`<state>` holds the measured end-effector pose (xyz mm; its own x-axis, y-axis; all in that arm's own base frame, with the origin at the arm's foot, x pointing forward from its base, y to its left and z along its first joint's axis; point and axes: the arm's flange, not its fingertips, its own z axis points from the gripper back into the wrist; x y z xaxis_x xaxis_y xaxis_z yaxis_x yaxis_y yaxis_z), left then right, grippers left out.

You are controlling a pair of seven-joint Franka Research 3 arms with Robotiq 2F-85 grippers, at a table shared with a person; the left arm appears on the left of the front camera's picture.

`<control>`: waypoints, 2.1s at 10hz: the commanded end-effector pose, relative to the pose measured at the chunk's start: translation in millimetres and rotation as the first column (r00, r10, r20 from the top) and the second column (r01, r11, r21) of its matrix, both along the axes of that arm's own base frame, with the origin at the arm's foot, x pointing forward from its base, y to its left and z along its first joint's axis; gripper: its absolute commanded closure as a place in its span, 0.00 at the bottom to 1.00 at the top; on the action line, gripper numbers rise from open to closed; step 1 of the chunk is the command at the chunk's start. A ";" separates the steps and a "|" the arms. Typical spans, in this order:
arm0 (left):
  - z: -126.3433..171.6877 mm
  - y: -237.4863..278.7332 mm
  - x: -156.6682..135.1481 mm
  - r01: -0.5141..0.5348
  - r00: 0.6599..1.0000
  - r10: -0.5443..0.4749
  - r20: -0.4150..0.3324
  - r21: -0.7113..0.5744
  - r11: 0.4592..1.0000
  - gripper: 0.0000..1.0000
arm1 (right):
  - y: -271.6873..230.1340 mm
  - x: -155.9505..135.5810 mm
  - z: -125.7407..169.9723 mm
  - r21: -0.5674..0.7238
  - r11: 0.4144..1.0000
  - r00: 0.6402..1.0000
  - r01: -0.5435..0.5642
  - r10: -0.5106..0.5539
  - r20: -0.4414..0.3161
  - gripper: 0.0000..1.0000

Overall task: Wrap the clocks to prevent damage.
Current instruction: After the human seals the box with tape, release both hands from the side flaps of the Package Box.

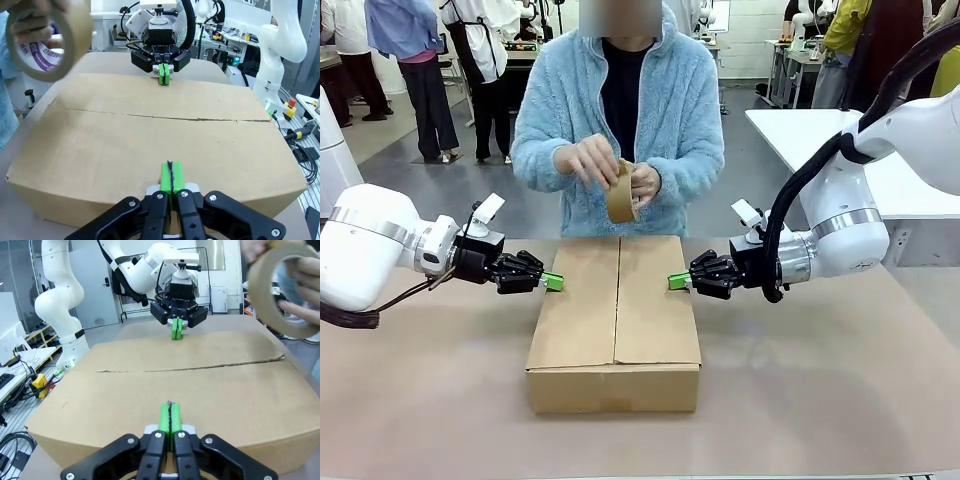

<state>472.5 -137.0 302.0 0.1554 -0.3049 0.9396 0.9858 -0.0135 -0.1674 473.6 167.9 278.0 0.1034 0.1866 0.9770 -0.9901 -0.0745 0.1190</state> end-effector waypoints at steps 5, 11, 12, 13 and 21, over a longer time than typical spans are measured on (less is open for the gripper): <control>-3.0 -1.1 -1.0 0.002 1.000 -0.002 0.001 0.005 1.000 1.00 | 0.5 0.0 -3.2 -0.007 1.000 1.000 0.006 -0.006 -0.005 0.99; -3.0 -1.1 -1.0 0.002 1.000 -0.002 0.001 0.005 1.000 1.00 | 0.5 0.0 -3.2 -0.007 1.000 1.000 0.006 -0.006 -0.005 0.99; -3.0 -1.1 -1.0 0.002 1.000 -0.002 0.001 0.005 1.000 1.00 | 0.5 0.0 -3.2 -0.007 1.000 1.000 0.006 -0.006 -0.005 0.99; -3.0 -1.1 -1.0 0.002 1.000 -0.002 0.001 0.005 1.000 1.00 | 0.5 0.0 -3.2 -0.007 1.000 1.000 0.006 -0.006 -0.005 0.99; -3.0 -1.1 -1.0 0.002 1.000 -0.002 0.001 0.005 1.000 1.00 | 0.5 0.0 -3.2 -0.007 1.000 1.000 0.006 -0.006 -0.005 0.99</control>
<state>472.5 -137.0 301.6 0.1562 -0.3051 0.9394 0.9857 -0.0135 -0.1682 473.6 167.9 277.8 0.1039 0.1867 0.9769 -0.9900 -0.0745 0.1195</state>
